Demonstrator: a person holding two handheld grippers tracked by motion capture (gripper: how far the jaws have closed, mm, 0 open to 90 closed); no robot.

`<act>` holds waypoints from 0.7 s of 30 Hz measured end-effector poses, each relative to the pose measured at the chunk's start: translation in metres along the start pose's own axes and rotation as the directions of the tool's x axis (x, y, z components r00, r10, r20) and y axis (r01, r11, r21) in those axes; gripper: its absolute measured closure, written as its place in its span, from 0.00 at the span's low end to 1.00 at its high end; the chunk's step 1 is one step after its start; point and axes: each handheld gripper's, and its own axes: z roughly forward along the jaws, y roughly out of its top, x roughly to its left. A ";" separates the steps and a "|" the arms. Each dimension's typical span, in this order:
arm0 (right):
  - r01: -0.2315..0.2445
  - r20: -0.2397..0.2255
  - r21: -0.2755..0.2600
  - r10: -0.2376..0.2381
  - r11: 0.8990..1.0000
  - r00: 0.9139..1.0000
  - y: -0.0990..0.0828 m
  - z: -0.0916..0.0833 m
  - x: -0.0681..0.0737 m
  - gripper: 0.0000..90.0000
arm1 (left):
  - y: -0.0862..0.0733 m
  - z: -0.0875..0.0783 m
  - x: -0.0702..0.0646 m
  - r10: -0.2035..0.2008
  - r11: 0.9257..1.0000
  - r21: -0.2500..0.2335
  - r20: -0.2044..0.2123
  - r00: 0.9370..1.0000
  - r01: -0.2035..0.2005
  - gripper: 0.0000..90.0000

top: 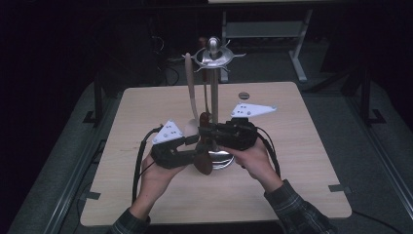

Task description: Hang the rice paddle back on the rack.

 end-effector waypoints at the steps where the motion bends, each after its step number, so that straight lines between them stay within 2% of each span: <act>1: 0.003 0.001 0.000 -0.003 1.000 1.000 0.000 0.000 0.000 0.85 | -0.003 -0.003 0.001 0.008 1.000 0.013 0.001 1.000 -0.008 0.58; 4: 0.010 0.001 -0.001 -0.010 1.000 1.000 0.000 0.000 0.000 0.85 | -0.011 -0.008 0.005 0.027 0.998 0.055 -0.005 1.000 -0.027 0.51; 5: 0.013 0.001 -0.001 -0.013 1.000 1.000 0.000 0.000 0.000 0.85 | -0.016 -0.011 0.007 0.036 0.996 0.084 -0.006 0.999 -0.035 0.50; 10: 0.025 -0.003 -0.001 -0.025 1.000 1.000 0.002 0.000 0.002 0.85 | -0.039 -0.016 0.018 0.036 0.989 0.145 -0.014 0.999 -0.034 0.42; 11: 0.028 -0.003 0.002 -0.028 1.000 1.000 0.003 0.000 0.003 0.85 | -0.047 -0.017 0.022 0.042 0.984 0.174 -0.014 0.999 -0.039 0.40; 12: 0.034 -0.001 0.002 -0.034 0.999 0.999 0.004 0.000 0.004 0.85 | -0.053 -0.016 0.023 0.036 0.984 0.176 -0.019 0.999 -0.032 0.39; 13: 0.040 0.000 0.002 -0.040 0.999 0.999 0.005 0.000 0.004 0.85 | -0.057 -0.017 0.026 0.053 0.980 0.193 -0.021 0.998 -0.048 0.37; 14: 0.045 -0.001 0.003 -0.045 0.999 0.999 0.005 0.000 0.005 0.85 | -0.064 -0.018 0.028 0.041 0.977 0.212 -0.018 0.999 -0.037 0.36; 20: 0.088 -0.006 -0.002 -0.088 0.996 0.996 0.014 -0.001 0.006 0.85 | -0.089 -0.020 0.040 0.039 0.967 0.254 0.000 0.999 -0.037 0.25; 21: 0.083 -0.005 -0.003 -0.083 0.997 0.997 0.016 -0.001 0.007 0.85 | -0.092 -0.020 0.041 0.036 0.968 0.248 0.002 0.999 -0.035 0.24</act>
